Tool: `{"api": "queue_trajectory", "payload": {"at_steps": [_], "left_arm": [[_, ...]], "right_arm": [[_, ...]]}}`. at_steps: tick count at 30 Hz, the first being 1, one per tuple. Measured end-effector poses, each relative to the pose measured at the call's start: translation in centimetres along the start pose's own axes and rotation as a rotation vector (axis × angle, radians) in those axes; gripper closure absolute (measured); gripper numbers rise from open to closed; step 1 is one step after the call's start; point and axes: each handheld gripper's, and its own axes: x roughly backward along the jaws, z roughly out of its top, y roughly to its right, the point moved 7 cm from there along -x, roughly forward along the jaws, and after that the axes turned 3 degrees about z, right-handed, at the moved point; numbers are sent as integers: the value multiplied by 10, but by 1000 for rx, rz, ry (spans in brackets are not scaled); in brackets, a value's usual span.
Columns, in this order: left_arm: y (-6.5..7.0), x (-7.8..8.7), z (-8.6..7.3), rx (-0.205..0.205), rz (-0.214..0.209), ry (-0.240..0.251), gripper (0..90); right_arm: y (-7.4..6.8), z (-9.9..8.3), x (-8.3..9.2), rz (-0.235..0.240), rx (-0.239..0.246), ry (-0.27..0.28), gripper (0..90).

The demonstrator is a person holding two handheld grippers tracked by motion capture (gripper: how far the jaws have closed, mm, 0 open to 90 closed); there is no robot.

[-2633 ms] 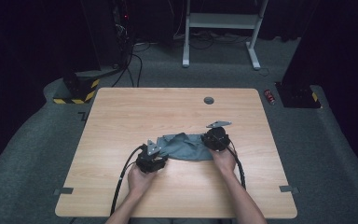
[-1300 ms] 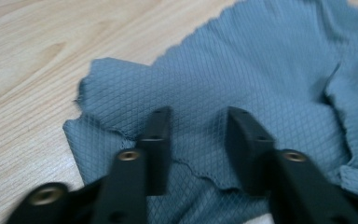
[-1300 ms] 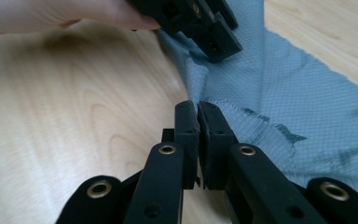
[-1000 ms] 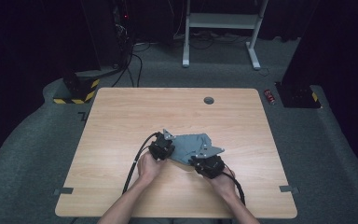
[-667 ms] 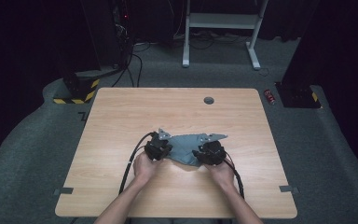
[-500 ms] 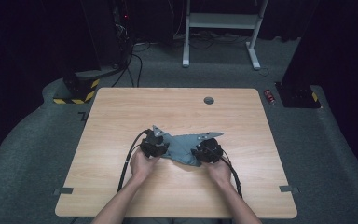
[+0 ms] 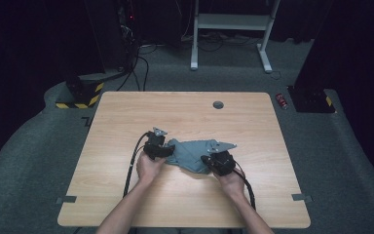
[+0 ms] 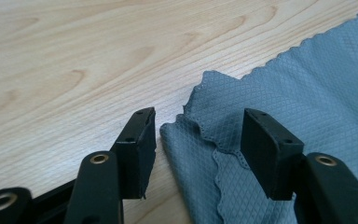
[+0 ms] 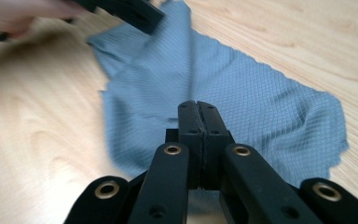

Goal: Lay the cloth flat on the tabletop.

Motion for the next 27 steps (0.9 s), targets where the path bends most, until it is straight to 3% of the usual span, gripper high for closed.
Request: {"api": "queue_trajectory", "payload": {"at_steps": [3, 7, 9, 13, 15, 17, 19, 21, 27], "left_arm": [[0, -3, -1, 7, -4, -2, 464], [1, -2, 0, 1, -16, 8, 554], [3, -2, 0, 0, -27, 8, 575], [8, 4, 2, -45, -72, 24, 744], [10, 5, 1, -45, -82, 24, 821], [13, 9, 0, -73, -105, 12, 883], [15, 12, 0, -78, -114, 11, 890], [17, 23, 0, -119, -118, 21, 896], [20, 46, -3, -156, -123, 51, 895]], "right_arm": [[-6, -2, 11, 8, 14, 25, 898], [-23, -18, 37, 32, 38, 56, 898], [-25, -21, 40, 37, 39, 57, 897], [-39, -50, 47, 48, 51, 21, 896], [-40, -54, 46, 50, 49, 17, 895], [-43, -62, 46, 55, 45, 10, 895], [-43, -64, 46, 55, 44, 12, 895], [-44, -68, 48, 44, 51, 11, 894], [-41, -77, 51, 26, 41, 6, 890]]}}
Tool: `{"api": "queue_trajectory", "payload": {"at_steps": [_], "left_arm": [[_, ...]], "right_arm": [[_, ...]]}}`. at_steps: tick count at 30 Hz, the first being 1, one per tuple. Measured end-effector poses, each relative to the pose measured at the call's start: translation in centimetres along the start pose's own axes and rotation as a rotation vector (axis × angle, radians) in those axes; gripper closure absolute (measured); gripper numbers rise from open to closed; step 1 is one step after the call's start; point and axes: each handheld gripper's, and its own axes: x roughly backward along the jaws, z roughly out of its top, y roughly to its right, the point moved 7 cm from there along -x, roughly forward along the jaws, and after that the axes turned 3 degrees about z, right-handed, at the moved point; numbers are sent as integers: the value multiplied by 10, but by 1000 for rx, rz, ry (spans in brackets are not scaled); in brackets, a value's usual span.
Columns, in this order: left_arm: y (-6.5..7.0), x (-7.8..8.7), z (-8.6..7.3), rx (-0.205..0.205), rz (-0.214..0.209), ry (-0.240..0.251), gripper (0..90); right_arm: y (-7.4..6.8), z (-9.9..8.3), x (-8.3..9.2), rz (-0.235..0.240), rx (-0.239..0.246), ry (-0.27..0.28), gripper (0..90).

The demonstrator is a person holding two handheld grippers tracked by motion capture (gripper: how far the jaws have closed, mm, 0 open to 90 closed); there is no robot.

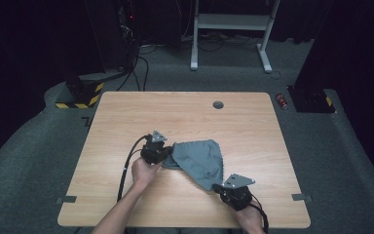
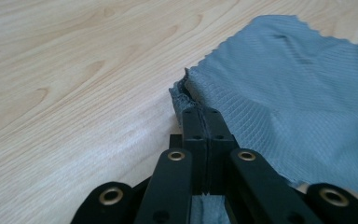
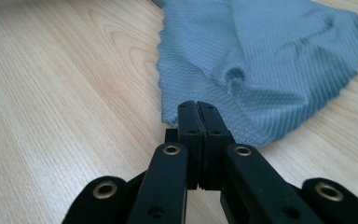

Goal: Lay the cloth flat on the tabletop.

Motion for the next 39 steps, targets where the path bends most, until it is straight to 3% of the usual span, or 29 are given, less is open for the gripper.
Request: {"api": "queue_trajectory", "payload": {"at_steps": [5, 8, 9, 12, 17, 19, 25, 26, 31, 34, 36, 39], "left_arm": [[2, 17, -12, -9, -12, 4, 893], [-4, 17, -21, -5, 4, -22, 894], [-11, 13, -26, 15, 13, -37, 895], [-18, 9, -28, 30, 27, -44, 897], [-31, 2, -17, 35, 66, -37, 899], [-42, -3, -5, 42, 102, -18, 899], [-57, -11, 9, 79, 124, 6, 899], [-58, -14, 11, 76, 128, 9, 898], [-58, -24, 11, 87, 117, -3, 889], [-54, -22, 5, 85, 105, -12, 792], [-53, -20, -1, 90, 103, -29, 687], [-54, -19, -5, 95, 102, -38, 672]], "right_arm": [[3, -7, 1, -5, -22, 2, 890], [3, -10, 2, -3, -20, -8, 890], [4, -13, 2, -13, -13, -16, 891], [6, -17, 4, -24, -13, -21, 892], [15, -24, 10, -49, -40, -27, 893], [22, -26, 14, -67, -52, -24, 894], [31, -30, 21, -87, -89, -7, 894], [29, -30, 19, -79, -74, -22, 894], [19, -25, 12, -51, -44, -33, 863], [18, -14, 9, -24, -56, -16, 774], [29, 2, 6, -31, -82, 17, 716], [38, 13, 1, -43, -99, 31, 709]]}}
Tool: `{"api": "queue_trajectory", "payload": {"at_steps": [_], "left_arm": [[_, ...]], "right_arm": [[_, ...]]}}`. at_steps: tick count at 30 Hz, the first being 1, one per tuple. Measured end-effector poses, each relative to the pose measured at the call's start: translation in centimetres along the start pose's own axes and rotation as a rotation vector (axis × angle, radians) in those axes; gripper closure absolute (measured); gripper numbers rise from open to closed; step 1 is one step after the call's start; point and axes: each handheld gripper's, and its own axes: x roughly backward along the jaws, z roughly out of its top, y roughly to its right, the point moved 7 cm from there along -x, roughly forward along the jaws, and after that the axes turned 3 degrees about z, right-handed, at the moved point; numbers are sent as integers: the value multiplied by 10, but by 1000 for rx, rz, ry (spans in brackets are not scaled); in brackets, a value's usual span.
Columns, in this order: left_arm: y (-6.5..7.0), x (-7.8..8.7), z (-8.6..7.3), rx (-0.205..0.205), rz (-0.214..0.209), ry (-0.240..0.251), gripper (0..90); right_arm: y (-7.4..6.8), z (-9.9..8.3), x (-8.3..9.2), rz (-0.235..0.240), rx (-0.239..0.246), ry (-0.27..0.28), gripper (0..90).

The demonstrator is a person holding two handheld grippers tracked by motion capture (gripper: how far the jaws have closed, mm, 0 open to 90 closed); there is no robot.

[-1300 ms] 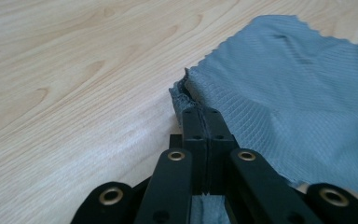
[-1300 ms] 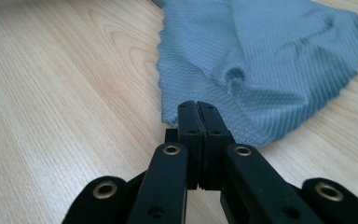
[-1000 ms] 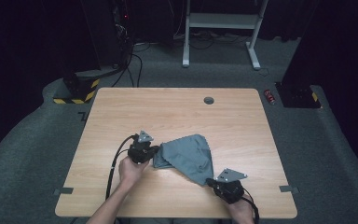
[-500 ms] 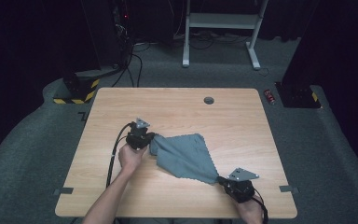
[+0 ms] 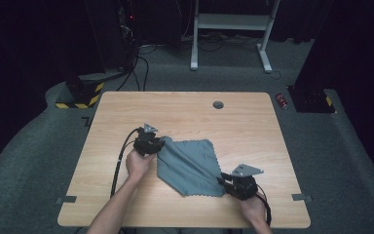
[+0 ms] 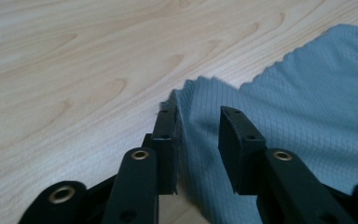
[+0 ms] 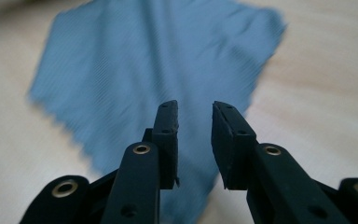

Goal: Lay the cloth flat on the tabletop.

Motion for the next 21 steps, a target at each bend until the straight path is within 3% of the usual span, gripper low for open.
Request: {"api": "queue_trajectory", "payload": {"at_steps": [1, 3, 5, 8, 9, 12, 15, 18, 21], "left_arm": [[-1, 0, -2, 1, 1, -5, 673], [-2, -2, -5, 10, -3, -25, 680], [-2, -5, -7, 13, -5, -38, 717], [-2, -7, -7, 21, -3, -34, 742], [-2, -7, -7, 25, -5, -34, 764], [-1, -10, -8, 28, -5, -38, 788], [-2, -10, -9, 23, -6, -45, 832], [-2, -11, -9, 23, -4, -44, 852], [-1, -12, -10, 14, -3, -47, 878]], "right_arm": [[14, 16, -11, -27, -25, 12, 688], [20, 23, -16, -37, -42, 24, 686], [39, 44, -33, -51, -94, 49, 687], [50, 55, -45, -67, -124, 43, 690], [60, 62, -56, -85, -164, 31, 697], [69, 67, -68, -108, -183, 9, 698], [80, 70, -86, -133, -234, -27, 676], [86, 69, -94, -154, -251, -51, 631], [90, 67, -100, -179, -251, -66, 659]]}}
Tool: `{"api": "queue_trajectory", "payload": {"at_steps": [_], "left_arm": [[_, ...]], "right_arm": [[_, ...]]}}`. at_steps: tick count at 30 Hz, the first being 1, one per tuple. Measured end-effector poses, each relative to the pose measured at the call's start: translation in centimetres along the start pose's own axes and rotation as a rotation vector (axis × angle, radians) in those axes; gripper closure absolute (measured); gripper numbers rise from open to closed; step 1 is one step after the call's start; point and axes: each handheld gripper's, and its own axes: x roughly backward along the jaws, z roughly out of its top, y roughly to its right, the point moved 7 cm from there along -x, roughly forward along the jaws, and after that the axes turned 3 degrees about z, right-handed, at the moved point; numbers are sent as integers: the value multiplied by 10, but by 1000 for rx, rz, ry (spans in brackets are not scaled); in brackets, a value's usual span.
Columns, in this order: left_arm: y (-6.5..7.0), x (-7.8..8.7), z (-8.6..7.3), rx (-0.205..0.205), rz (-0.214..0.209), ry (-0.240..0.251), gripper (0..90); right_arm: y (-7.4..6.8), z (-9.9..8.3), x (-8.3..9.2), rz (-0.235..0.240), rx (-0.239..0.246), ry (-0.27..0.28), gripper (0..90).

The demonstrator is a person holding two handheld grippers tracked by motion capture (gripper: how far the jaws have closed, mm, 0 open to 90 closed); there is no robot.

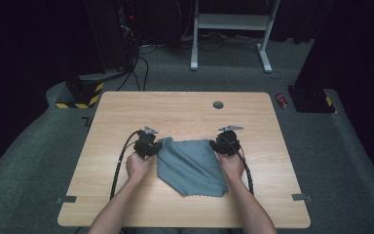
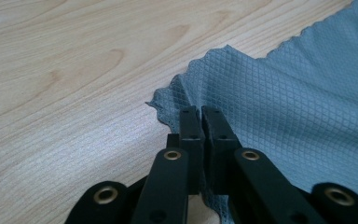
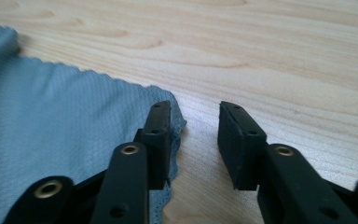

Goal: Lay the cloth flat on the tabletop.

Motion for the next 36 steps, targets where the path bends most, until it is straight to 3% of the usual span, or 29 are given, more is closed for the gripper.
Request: {"api": "queue_trajectory", "payload": {"at_steps": [4, 5, 7, 12, 19, 24, 26, 30, 32, 33, 35, 36], "left_arm": [[0, -1, 1, -16, 17, 1, 877], [0, -1, 1, -22, 26, 2, 867], [1, -2, 1, -36, 43, 8, 849], [1, -2, 2, -56, 55, 11, 831], [1, -2, 2, -56, 60, 17, 816], [1, -2, 1, -59, 62, 19, 810], [1, -2, 1, -60, 65, 20, 809], [1, -2, 1, -59, 71, 22, 807], [2, -2, 1, -54, 74, 29, 806], [2, -2, 1, -55, 74, 27, 807], [1, -2, 2, -59, 67, 10, 811], [1, -2, 2, -59, 67, 10, 817]], "right_arm": [[0, -1, -2, -8, 18, -7, 756], [-1, -1, -2, -12, 51, -17, 843], [-3, -2, -2, -8, 76, -25, 897], [-3, -2, 0, 4, 78, -30, 899], [0, 3, 5, -1, 70, 8, 895], [0, 5, 0, -14, 65, 22, 813], [-2, 6, -6, -8, 66, -9, 769], [-8, 11, -11, -41, 98, -23, 782], [-10, 10, -14, -38, 101, -41, 864], [-11, 11, -14, -32, 117, -52, 889], [-15, 13, -13, -72, 189, -68, 899], [-15, 13, -13, -72, 189, -68, 899]]}}
